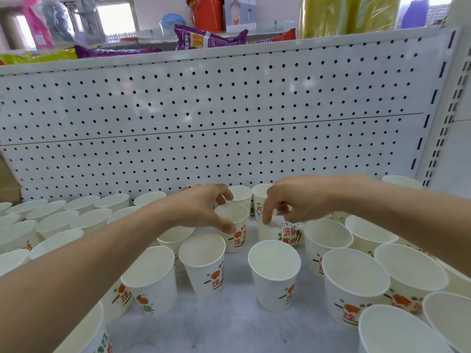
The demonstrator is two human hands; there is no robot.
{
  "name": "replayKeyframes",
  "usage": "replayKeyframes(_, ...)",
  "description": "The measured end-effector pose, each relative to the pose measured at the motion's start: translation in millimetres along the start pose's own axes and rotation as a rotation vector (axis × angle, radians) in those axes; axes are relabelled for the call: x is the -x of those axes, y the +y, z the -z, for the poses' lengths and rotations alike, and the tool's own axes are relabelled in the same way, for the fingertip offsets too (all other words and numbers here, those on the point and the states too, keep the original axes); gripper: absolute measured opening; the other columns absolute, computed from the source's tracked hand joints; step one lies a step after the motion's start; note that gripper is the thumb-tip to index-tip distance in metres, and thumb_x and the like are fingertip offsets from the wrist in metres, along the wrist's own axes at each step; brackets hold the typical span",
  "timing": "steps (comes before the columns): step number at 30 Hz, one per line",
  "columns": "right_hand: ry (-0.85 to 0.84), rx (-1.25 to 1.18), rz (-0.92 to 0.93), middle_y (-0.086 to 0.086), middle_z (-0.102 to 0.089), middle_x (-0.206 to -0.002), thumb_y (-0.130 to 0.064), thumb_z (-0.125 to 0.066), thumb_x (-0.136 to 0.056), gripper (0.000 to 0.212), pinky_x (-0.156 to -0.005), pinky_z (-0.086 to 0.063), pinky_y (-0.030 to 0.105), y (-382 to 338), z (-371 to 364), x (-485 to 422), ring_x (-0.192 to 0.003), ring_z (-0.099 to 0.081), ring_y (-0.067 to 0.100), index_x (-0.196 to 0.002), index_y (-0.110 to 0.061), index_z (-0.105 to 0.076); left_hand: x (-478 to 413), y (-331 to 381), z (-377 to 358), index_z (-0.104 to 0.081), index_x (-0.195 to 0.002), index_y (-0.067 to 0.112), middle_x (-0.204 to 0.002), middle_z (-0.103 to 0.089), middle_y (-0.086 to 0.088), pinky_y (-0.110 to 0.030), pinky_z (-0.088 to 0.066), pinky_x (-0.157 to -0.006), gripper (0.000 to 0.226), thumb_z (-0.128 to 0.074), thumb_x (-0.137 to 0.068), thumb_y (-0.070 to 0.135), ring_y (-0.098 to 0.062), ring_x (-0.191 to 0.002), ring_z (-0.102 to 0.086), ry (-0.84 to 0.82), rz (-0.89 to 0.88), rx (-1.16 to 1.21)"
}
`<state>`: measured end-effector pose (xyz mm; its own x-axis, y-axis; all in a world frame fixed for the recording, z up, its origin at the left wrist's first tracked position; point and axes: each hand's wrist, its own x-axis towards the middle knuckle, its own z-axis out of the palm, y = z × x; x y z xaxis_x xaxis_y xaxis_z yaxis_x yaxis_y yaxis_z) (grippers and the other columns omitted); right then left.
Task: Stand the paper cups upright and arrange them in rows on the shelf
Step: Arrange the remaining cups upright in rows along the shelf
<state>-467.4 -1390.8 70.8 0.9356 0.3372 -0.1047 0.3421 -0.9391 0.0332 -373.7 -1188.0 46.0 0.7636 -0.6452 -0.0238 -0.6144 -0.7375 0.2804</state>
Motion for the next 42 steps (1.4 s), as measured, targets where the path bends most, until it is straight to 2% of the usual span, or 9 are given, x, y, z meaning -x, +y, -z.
replayKeyframes(3, -0.035, 0.081, 0.042, -0.021, -0.044, -0.077, 0.0, -0.058, -0.083, 0.05, -0.058, -0.037, 0.025, -4, -7, -4, -0.078, -0.05, 0.006, -0.112, -0.04, -0.066, -1, 1, -1, -0.045, -0.131, 0.035, -0.117, -0.056, 0.015, -0.03, -0.048, -0.089, 0.074, -0.081, -0.068, 0.049, -0.008, -0.099, -0.057, -0.011, 0.004, 0.001)
replayKeyframes(6, -0.055, 0.19, 0.071, -0.016, -0.048, -0.082, -0.011, -0.064, -0.084, 0.031, -0.052, -0.028, 0.022, -5, -11, -11, -0.088, -0.054, 0.013, -0.102, -0.036, -0.068, -1, 1, 0, -0.044, -0.132, 0.035, -0.118, -0.056, 0.015, -0.031, -0.048, -0.09, 0.076, -0.081, -0.067, 0.05, -0.009, -0.099, -0.057, -0.014, 0.0, 0.007)
replayKeyframes(12, 0.103, 0.066, -0.014, -0.01, -0.056, -0.086, -0.026, -0.071, -0.083, 0.01, -0.07, -0.047, 0.033, 4, 4, -1, -0.084, -0.055, 0.011, -0.089, -0.033, -0.07, -1, -1, 1, -0.044, -0.131, 0.035, -0.121, -0.055, 0.014, -0.034, -0.048, -0.093, 0.076, -0.081, -0.066, 0.052, -0.012, -0.102, -0.057, -0.007, -0.006, 0.022)
replayKeyframes(21, 0.131, 0.017, -0.15, -0.018, -0.063, -0.082, -0.037, -0.074, -0.08, 0.007, -0.06, -0.042, 0.021, 14, -11, 3, -0.074, -0.055, 0.001, -0.086, -0.034, -0.073, -1, 0, 0, -0.046, -0.131, 0.031, -0.122, -0.056, 0.012, -0.032, -0.049, -0.093, 0.073, -0.082, -0.069, 0.046, -0.011, -0.103, -0.058, 0.008, -0.026, 0.038)
replayKeyframes(26, 0.123, -0.032, -0.145, -0.022, -0.063, -0.075, -0.033, -0.075, -0.08, 0.005, -0.059, -0.041, 0.019, 10, -10, 3, -0.072, -0.057, -0.002, -0.085, -0.032, -0.076, -1, 0, -1, -0.05, -0.124, 0.031, -0.115, -0.058, 0.011, -0.029, -0.05, -0.086, 0.069, -0.081, -0.066, 0.053, -0.007, -0.097, -0.059, 0.054, -0.023, 0.05)
replayKeyframes(30, 0.127, -0.065, -0.147, -0.022, -0.067, -0.076, -0.032, -0.075, -0.08, 0.003, -0.063, -0.047, 0.02, 10, -10, 2, -0.071, -0.059, -0.002, -0.083, -0.031, -0.076, -3, 3, -2, -0.051, -0.125, 0.028, -0.114, -0.059, 0.009, -0.029, -0.05, -0.089, 0.067, -0.082, -0.069, 0.046, -0.01, -0.099, -0.059, 0.066, -0.043, 0.067)
replayKeyframes(35, 0.31, -0.305, -0.199, -0.019, -0.071, -0.075, -0.024, -0.072, -0.084, 0.009, -0.071, -0.051, 0.021, 35, 18, 13, -0.069, -0.063, -0.005, -0.079, -0.031, -0.075, -7, 4, -4, -0.05, -0.126, 0.026, -0.116, -0.059, 0.008, -0.026, -0.05, -0.087, 0.064, -0.081, -0.072, 0.042, -0.009, -0.099, -0.06, 0.069, -0.06, 0.091)
replayKeyframes(38, 0.211, -0.263, -0.251, -0.019, -0.071, -0.074, -0.03, -0.073, -0.083, 0.006, -0.07, -0.051, 0.022, 46, 21, 22, -0.068, -0.063, -0.007, -0.078, -0.03, -0.076, -8, 4, -6, -0.05, -0.124, 0.028, -0.115, -0.059, 0.01, -0.022, -0.049, -0.081, 0.064, -0.081, -0.071, 0.045, -0.007, -0.098, -0.059, 0.072, -0.062, 0.09)
replayKeyframes(42, 0.077, -0.197, -0.333, -0.009, -0.072, -0.073, -0.047, -0.071, -0.078, 0.022, -0.073, -0.055, 0.037, 49, 5, 26, -0.074, -0.067, 0.014, -0.072, -0.026, -0.075, -9, 4, -7, -0.051, -0.123, 0.029, -0.114, -0.059, 0.012, -0.018, -0.045, -0.074, 0.063, -0.08, -0.07, 0.048, -0.006, -0.097, -0.059, 0.082, -0.066, 0.071)
